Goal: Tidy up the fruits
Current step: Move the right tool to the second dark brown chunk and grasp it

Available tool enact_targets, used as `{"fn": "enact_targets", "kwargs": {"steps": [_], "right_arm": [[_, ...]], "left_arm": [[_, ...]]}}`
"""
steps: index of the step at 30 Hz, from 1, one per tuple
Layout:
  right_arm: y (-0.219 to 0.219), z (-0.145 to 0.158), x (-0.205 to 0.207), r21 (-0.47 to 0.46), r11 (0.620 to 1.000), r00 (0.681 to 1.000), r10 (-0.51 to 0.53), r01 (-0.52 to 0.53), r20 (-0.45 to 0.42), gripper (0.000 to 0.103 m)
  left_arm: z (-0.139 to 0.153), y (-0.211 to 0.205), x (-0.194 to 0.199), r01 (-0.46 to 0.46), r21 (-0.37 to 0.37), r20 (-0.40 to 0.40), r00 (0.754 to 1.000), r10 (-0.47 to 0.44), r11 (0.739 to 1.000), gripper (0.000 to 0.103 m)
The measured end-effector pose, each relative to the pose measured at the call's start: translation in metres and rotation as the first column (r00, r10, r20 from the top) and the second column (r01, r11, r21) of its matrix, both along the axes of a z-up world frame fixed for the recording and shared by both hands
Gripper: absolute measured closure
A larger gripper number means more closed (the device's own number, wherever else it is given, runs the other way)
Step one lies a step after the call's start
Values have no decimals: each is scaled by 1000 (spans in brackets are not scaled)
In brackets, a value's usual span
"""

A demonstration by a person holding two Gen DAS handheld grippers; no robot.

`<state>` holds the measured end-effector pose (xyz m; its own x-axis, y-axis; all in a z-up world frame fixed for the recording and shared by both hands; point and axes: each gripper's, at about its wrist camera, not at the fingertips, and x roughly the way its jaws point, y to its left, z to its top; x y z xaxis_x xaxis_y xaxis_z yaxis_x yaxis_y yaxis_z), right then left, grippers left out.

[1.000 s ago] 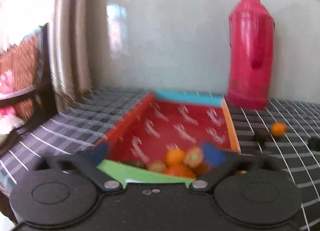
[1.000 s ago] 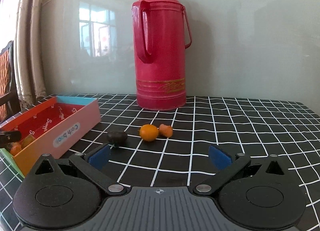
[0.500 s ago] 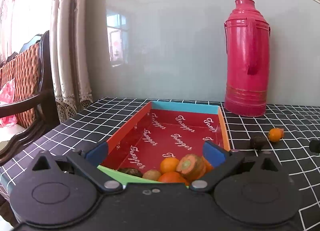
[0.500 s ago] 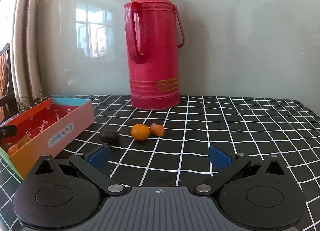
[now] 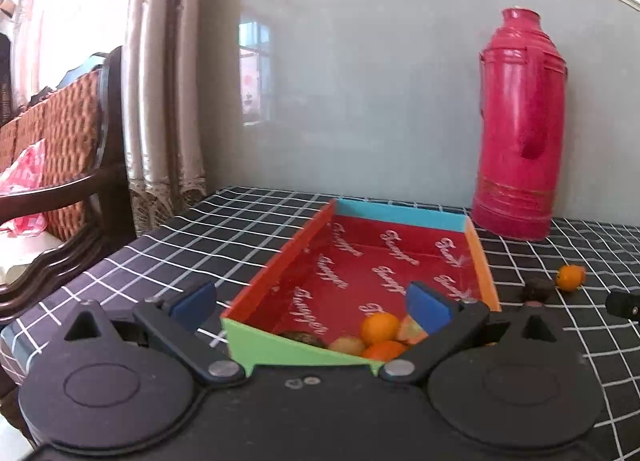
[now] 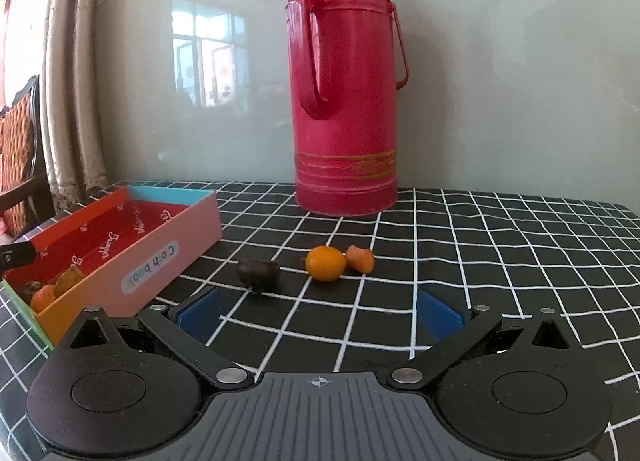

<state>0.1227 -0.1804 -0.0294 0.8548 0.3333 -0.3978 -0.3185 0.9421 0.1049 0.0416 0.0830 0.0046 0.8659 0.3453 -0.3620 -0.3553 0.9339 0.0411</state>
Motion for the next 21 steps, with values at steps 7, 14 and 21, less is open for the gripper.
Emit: {"fn": "enact_targets", "kwargs": {"steps": [7,14,21], "right_arm": [[14,-1,18,40,999,1000,-25,25,-11,0],[40,-2,39,2,1000,999,27,-27,-41,0],[65,-7,56,-68,995,996,62,-66,-70,29]], "left_arm": [[0,22,-8,-38,-30,0,999,38,999,8],[-2,52,-18,-100,-40,-16,995,100,994,8],[-5,86,-30,-193,-74,-33,981,191,978,8]]}}
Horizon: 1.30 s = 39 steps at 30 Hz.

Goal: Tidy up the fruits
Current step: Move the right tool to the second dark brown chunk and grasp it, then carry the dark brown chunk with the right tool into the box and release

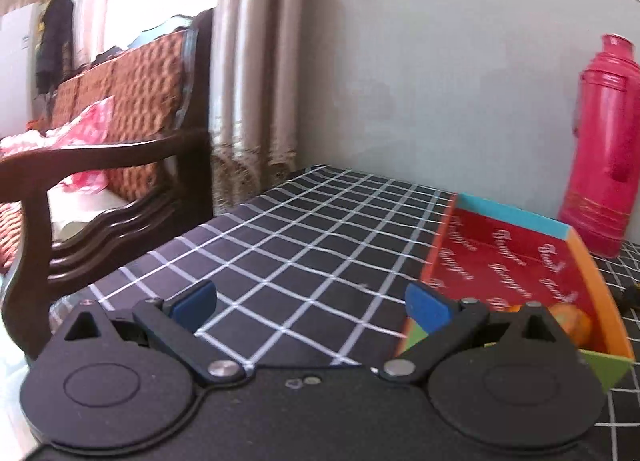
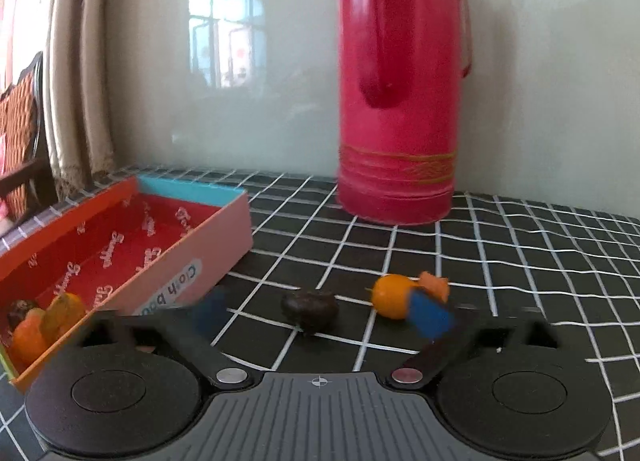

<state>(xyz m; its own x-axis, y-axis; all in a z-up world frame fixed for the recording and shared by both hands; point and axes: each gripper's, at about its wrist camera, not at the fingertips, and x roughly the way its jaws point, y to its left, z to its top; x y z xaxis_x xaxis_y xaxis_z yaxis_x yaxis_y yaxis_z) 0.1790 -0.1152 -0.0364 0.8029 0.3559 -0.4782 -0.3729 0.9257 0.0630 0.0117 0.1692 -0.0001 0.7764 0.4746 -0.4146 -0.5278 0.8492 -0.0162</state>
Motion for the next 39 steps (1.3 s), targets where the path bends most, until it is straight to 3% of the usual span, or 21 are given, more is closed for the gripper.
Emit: {"fn": "enact_targets", "kwargs": {"steps": [7,9,10,16,21,30,36,37,38,39], "right_arm": [[8,-9,20,-27,1000,998,-12,10,-58,39],[8,-11,25,-25,1000,997,-14,11,-82,53],[8,-12,26,-25,1000,996,-11,9,-90,66],[9,-4,17,-20,1000,998,-6,5,-62,66],[14,21,-8,32,999,1000,25,-25,7,66],[57,45,-62,43,975,965,210,-219,156,65],[88,39,-75,3,957,947,285,-289,145,65],[93,36,-76,-23,959,949,282,-282,141,57],[94,33,-77,-29,963,951,268,-267,151,32],[92,34,-79,0,961,947,274,-278,169,24]], "left_arm": [[-1,17,-8,-28,-14,-7,1000,28,1000,8],[-1,19,-9,-26,-19,-9,1000,26,999,8],[-1,19,-9,-24,-18,-9,1000,24,1000,8],[-1,19,-9,-20,-21,-10,1000,20,1000,8],[0,19,-14,-17,-20,-6,1000,17,1000,8],[0,20,-18,-41,-28,-14,999,41,999,8],[-1,19,-21,-51,-21,-24,998,50,998,7],[-1,19,-21,-52,-20,-25,998,51,998,7],[-1,19,-21,-52,-20,-25,998,52,998,6],[-1,20,-21,-52,-21,-27,998,51,998,6]]}}
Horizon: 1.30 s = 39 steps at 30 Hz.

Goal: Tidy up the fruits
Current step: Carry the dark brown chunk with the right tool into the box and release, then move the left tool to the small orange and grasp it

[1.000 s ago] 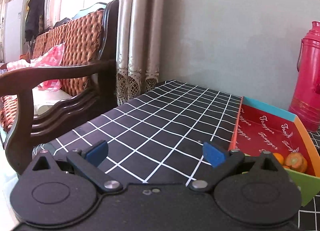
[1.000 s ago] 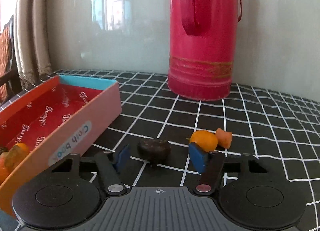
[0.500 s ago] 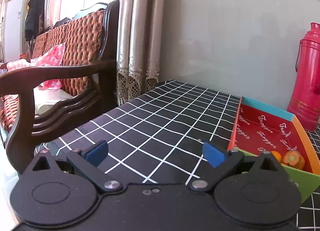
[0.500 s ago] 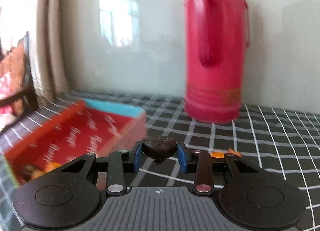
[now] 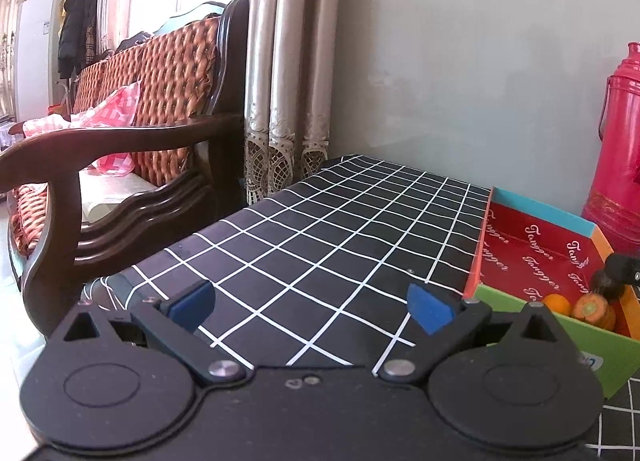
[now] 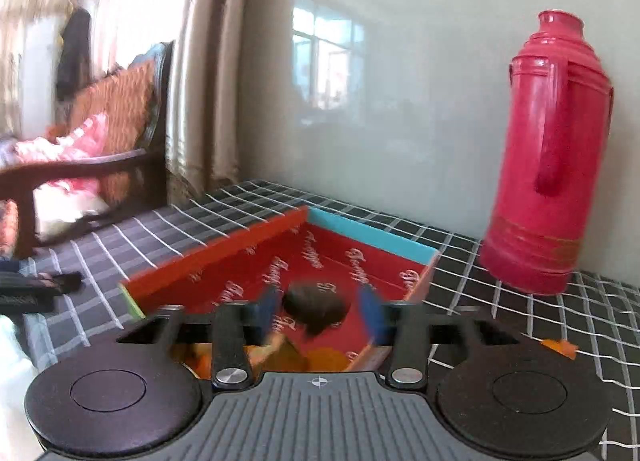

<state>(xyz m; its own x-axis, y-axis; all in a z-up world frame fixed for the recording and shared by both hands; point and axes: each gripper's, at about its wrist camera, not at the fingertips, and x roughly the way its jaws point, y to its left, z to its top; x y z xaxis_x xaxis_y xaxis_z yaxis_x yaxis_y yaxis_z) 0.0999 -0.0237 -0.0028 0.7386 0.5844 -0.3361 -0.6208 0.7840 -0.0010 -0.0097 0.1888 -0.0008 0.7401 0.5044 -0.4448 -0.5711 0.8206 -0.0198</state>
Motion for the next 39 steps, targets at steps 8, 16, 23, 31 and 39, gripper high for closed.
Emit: {"fn": "enact_targets", "kwargs": {"steps": [8,16,23,31,39], "right_arm": [[-24,13,2,115,991,998,-67,63,23,21],[-53,13,15,137,980,989,-145,146,-18,21],[-90,11,18,128,969,977,-213,213,-9,21],[-144,5,20,115,946,953,-300,303,-41,20],[-203,3,19,133,904,914,-402,406,-55,18]], "left_arm": [[-1,1,-2,1,0,0,1000,-1,1000,6],[1,-3,0,6,4,2,1000,-6,1000,6],[8,-22,7,59,24,19,998,-59,998,6],[16,-71,29,159,32,32,987,-160,987,6],[20,-138,54,301,53,58,951,-304,952,6]]}}
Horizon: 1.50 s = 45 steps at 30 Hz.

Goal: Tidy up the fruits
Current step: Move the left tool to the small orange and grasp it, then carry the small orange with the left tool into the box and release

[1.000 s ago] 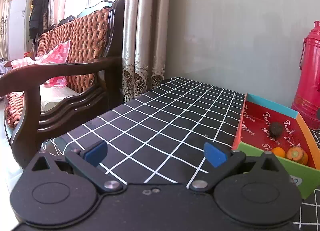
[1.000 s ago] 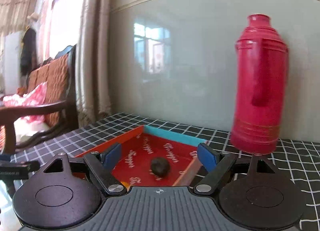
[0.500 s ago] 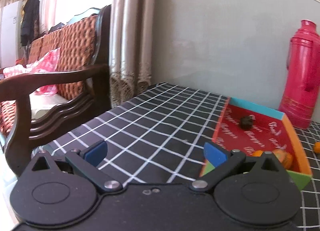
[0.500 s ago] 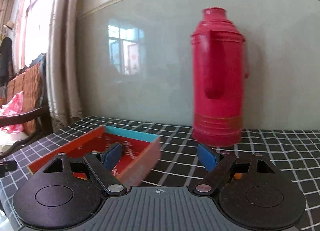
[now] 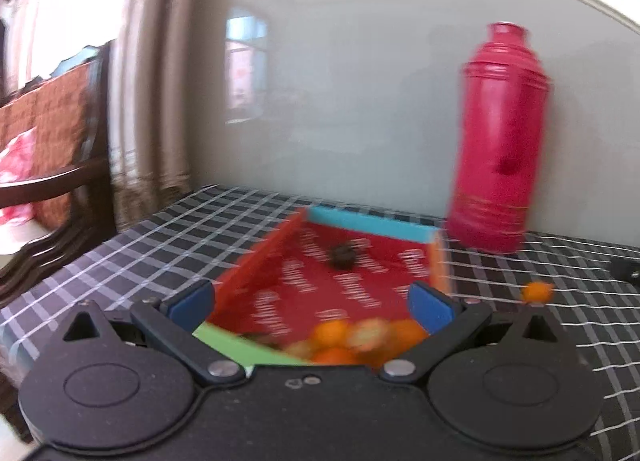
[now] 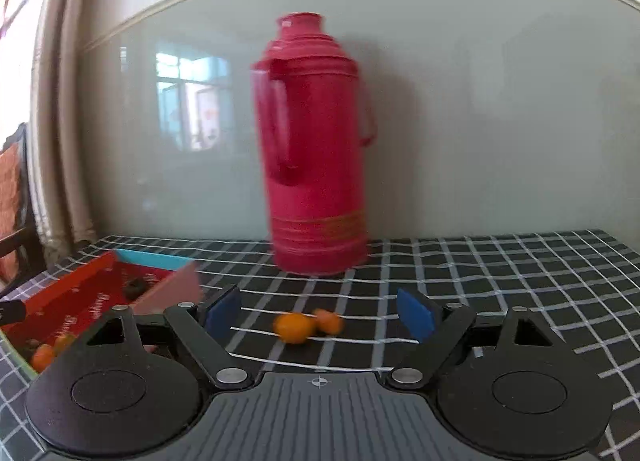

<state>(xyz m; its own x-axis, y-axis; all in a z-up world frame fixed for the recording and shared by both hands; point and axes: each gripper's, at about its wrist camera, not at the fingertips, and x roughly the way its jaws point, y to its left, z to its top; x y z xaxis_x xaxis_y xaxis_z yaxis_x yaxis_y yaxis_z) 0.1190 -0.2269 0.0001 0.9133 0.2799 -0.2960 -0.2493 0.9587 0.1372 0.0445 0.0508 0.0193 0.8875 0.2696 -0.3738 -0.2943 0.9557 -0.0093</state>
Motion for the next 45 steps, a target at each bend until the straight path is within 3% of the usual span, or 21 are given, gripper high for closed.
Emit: {"fn": "enact_targets", "kwargs": {"steps": [9,18,23,33,34,35,39,45], "right_arm": [[-49,-9,4,32,994,994,-106,106,-13,18],[-70,-13,31,-3,975,974,-222,222,-47,18],[-81,-21,50,24,967,964,-250,254,-91,18],[-83,-24,58,-13,971,967,-238,238,-95,18],[-85,-24,57,-8,971,967,-239,239,-94,18],[-86,-24,57,-6,971,966,-240,240,-93,18],[-90,-25,56,-3,970,965,-243,244,-99,18],[-91,-27,53,23,972,966,-230,234,-121,18]], "left_arm": [[-3,-83,36,182,41,28,983,-183,982,7],[-30,-123,99,273,7,-77,959,-272,962,21],[-40,-139,123,325,14,-142,937,-320,945,27],[-59,-155,164,370,-11,-219,905,-363,929,56],[-61,-158,166,373,-3,-229,903,-364,928,60],[-64,-160,171,380,-3,-247,896,-369,925,76],[-64,-163,167,390,-12,-243,892,-381,921,76],[-55,-164,144,390,34,-215,902,-374,920,76]]}}
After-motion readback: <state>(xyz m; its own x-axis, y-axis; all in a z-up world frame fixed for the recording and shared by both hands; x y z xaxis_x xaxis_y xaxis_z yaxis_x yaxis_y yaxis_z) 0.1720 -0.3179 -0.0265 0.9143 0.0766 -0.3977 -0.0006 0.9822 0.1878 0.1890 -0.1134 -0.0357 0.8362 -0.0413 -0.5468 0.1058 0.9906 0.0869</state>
